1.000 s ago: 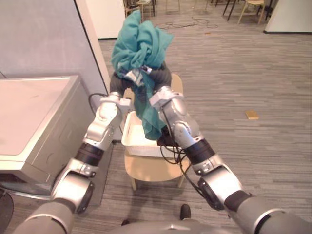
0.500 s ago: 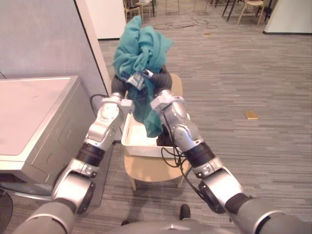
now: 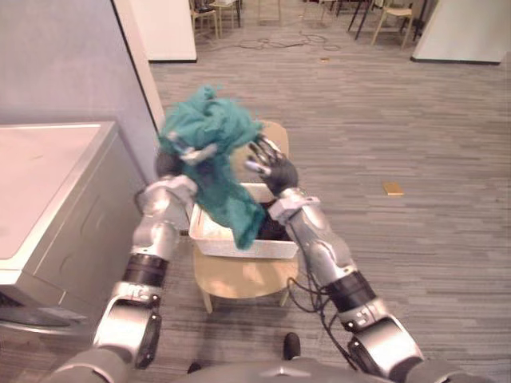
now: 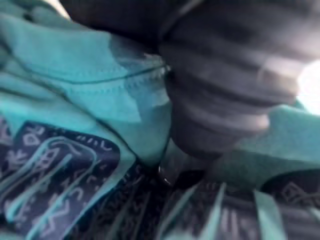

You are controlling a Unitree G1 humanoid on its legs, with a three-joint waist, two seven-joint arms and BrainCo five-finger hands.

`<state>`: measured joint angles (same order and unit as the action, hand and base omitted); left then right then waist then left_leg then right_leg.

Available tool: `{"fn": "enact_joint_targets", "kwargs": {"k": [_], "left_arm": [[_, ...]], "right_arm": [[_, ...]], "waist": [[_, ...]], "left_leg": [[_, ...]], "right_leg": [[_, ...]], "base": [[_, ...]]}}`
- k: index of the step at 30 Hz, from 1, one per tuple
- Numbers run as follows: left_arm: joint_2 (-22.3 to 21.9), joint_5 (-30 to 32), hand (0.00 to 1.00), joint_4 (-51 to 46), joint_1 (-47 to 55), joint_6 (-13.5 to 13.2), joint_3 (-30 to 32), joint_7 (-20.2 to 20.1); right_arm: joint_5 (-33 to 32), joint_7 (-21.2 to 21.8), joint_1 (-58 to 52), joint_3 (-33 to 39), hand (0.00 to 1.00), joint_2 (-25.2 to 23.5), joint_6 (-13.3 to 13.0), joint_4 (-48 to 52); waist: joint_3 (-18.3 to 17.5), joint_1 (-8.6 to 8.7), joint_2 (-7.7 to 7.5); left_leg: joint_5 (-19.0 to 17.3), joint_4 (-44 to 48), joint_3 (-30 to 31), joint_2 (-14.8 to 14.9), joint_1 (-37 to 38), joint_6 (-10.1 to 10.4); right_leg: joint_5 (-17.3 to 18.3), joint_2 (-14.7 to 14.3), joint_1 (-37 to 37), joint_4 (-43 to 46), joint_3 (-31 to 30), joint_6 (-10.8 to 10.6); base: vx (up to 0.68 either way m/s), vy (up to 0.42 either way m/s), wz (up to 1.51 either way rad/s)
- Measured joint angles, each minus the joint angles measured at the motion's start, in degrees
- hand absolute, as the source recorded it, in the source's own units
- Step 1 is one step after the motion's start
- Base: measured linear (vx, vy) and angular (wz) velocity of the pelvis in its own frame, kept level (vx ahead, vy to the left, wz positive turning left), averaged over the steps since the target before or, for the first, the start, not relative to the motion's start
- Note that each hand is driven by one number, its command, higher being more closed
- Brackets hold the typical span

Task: Pick up the laundry basket with both hands and put the clothes into the washing machine.

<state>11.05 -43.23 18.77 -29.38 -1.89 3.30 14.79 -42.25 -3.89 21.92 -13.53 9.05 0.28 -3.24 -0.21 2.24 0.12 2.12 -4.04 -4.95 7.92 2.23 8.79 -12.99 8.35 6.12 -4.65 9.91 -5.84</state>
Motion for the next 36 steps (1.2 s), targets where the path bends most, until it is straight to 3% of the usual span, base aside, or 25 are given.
{"fn": "enact_joint_targets", "kwargs": {"k": [6, 12, 15, 20, 27, 33, 36], "left_arm": [[2.6, -1.7, 1.0, 0.0, 3.5, -2.6, 8.5, 1.4], [2.4, -2.8, 1.0, -0.6, 8.1, -3.0, 12.6, 1.5], [0.1, -2.8, 1.0, -5.2, 14.3, -3.2, 16.3, 1.3], [-7.8, -2.9, 1.0, -7.3, 26.8, -3.0, 20.1, 0.9], [-15.8, -6.2, 1.0, 8.4, 37.7, -0.5, 18.5, -1.1], [-15.8, -6.3, 1.0, 21.4, 40.3, 2.0, 18.8, -3.7], [-16.3, -6.2, 1.0, 29.7, 40.4, 3.2, 22.6, -5.5]], "right_arm": [[2.3, 0.0, -4.9, 8.8, 0.0, 1.6, -0.1, 3.5], [4.4, -0.2, -11.4, 15.6, 0.0, 1.5, 0.0, 4.7], [5.2, -0.4, -15.8, 21.5, 0.0, 0.4, 0.0, 4.6], [9.2, -2.7, -24.3, 30.6, 0.0, -3.2, -0.1, 2.3], [10.6, -7.6, -32.2, 39.2, 0.0, -9.7, -0.1, -16.4], [4.3, -8.0, -35.3, 45.2, 0.0, -12.8, -0.6, -33.3], [4.3, -7.2, -35.9, 50.1, 0.0, -13.3, 0.1, -45.8]], "waist": [[0.2, -0.18, -0.29], [0.3, -0.04, -0.17], [0.5, 0.19, 0.17], [1.2, -0.02, 1.35], [1.3, -1.59, 1.3], [1.3, -1.87, 1.22], [1.3, -1.74, 1.08]], "left_leg": [[-1.1, 1.4, -1.4, 0.6, 0.2, 0.1], [-1.9, 2.0, -1.6, 0.6, 0.0, 0.0], [-2.0, 1.9, -1.7, 0.6, 0.0, -0.1], [-2.1, 1.7, -1.5, 0.6, 0.0, -0.2], [-3.5, 2.1, -1.4, 0.7, 1.8, -0.4], [-3.8, 1.7, -1.6, 1.0, 2.6, -0.2], [-3.8, 1.3, -1.7, 1.0, 2.8, -0.3]], "right_leg": [[0.0, -0.7, 0.0, -0.1, -1.2, 0.2], [0.1, -0.7, 0.0, -0.2, -1.4, 0.1], [0.6, -0.8, 0.2, -0.1, -1.4, 0.2], [0.9, -0.7, 0.1, 0.0, -1.1, 0.0], [1.7, -0.5, -2.4, 0.0, -0.1, -0.3], [2.7, -0.6, -3.4, -0.4, 0.5, -0.3], [2.8, -0.7, -3.3, -0.4, 0.5, -0.3]], "base": [[-0.01, -0.007, -0.09], [0.0, -0.002, -0.03], [0.0, 0.0, 0.0], [0.0, -0.001, 0.01], [-0.01, -0.004, 0.04], [-0.02, -0.01, 0.04], [0.0, 0.0, 0.0]]}}
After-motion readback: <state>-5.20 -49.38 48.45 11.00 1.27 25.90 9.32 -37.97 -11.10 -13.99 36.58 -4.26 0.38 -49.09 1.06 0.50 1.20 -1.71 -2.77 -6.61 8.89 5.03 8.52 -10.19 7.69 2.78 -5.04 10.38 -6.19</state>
